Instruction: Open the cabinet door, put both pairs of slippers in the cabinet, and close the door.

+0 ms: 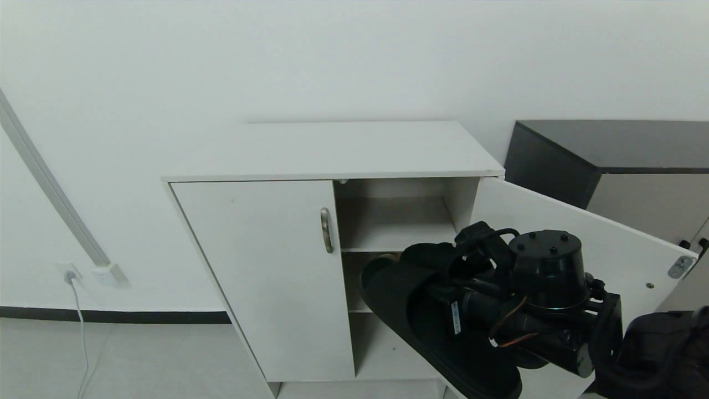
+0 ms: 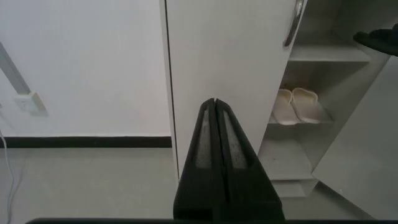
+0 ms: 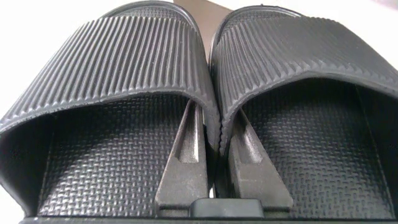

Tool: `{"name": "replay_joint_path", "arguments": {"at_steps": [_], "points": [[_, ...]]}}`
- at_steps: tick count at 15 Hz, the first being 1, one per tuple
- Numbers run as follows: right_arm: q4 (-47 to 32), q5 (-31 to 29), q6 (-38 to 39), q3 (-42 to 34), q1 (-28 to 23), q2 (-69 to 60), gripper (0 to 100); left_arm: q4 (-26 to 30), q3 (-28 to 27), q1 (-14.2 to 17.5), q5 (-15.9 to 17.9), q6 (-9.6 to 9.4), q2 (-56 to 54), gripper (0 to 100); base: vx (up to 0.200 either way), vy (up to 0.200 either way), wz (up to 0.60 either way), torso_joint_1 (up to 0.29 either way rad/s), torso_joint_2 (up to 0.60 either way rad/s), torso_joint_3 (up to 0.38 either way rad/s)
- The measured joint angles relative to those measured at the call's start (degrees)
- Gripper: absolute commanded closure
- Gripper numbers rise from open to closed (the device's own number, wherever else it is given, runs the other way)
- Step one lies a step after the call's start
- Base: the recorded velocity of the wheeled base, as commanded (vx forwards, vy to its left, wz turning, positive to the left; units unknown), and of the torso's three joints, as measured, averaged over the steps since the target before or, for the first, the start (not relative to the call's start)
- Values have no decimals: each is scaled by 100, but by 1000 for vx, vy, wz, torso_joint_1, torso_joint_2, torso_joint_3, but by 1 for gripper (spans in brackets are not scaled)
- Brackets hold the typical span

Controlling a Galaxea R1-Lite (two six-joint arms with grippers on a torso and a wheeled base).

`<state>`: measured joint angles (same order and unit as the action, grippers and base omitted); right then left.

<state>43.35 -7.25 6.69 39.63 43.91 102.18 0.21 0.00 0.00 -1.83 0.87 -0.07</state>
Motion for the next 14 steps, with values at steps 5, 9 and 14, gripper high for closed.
{"name": "replay_joint_path", "arguments": {"at_steps": [5,9,14], "points": [[24,-5,0,-33,10,40,100,-2,0,0,0,0,0,100,0,0,0,-126,463,338],[24,-2,-2,-50,10,49,100,-2,0,0,-6,33,0,100,0,0,0,-69,452,368],[17,-5,-2,-69,27,60,100,6,0,0,-6,33,0,100,0,0,0,-17,294,274]]}}
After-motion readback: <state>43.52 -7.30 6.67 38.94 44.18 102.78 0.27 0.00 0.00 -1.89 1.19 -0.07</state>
